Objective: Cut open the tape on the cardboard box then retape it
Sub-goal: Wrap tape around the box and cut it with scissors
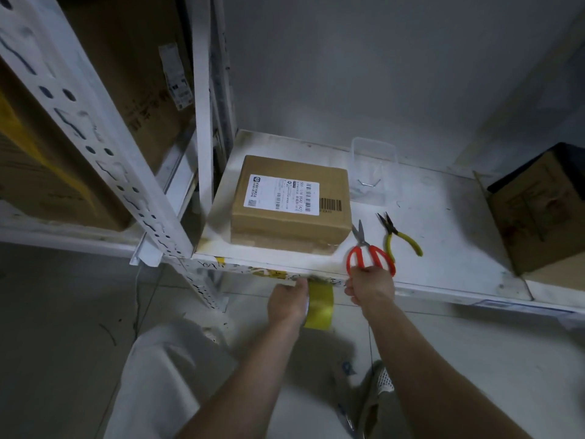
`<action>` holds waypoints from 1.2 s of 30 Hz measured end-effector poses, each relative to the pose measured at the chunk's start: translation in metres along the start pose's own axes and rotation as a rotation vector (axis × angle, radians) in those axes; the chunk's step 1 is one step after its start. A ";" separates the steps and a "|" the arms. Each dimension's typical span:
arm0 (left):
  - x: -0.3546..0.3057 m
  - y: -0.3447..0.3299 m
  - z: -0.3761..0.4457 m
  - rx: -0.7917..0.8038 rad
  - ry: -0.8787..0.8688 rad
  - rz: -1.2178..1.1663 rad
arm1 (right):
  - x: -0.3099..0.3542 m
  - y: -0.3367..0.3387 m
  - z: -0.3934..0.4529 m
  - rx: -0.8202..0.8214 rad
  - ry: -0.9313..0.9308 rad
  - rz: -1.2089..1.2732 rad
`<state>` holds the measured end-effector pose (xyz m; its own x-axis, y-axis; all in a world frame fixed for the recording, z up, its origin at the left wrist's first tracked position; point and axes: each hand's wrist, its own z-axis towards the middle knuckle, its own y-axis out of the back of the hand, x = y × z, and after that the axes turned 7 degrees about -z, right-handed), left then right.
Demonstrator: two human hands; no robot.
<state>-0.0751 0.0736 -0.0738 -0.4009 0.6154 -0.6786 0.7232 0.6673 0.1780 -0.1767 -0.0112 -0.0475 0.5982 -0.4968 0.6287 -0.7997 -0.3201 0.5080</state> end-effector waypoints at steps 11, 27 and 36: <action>-0.022 -0.031 0.001 0.120 0.182 -0.147 | -0.013 -0.008 -0.001 0.123 -0.020 0.022; -0.040 -0.041 0.008 0.073 0.219 -0.226 | -0.001 -0.001 0.004 0.100 -0.037 0.094; -0.039 -0.005 -0.022 0.223 -0.273 -0.036 | 0.006 0.007 -0.004 0.429 0.048 0.276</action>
<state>-0.0753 0.0553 -0.0322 -0.2851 0.4387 -0.8522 0.8284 0.5600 0.0111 -0.1784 -0.0129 -0.0383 0.3553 -0.5749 0.7370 -0.8710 -0.4898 0.0379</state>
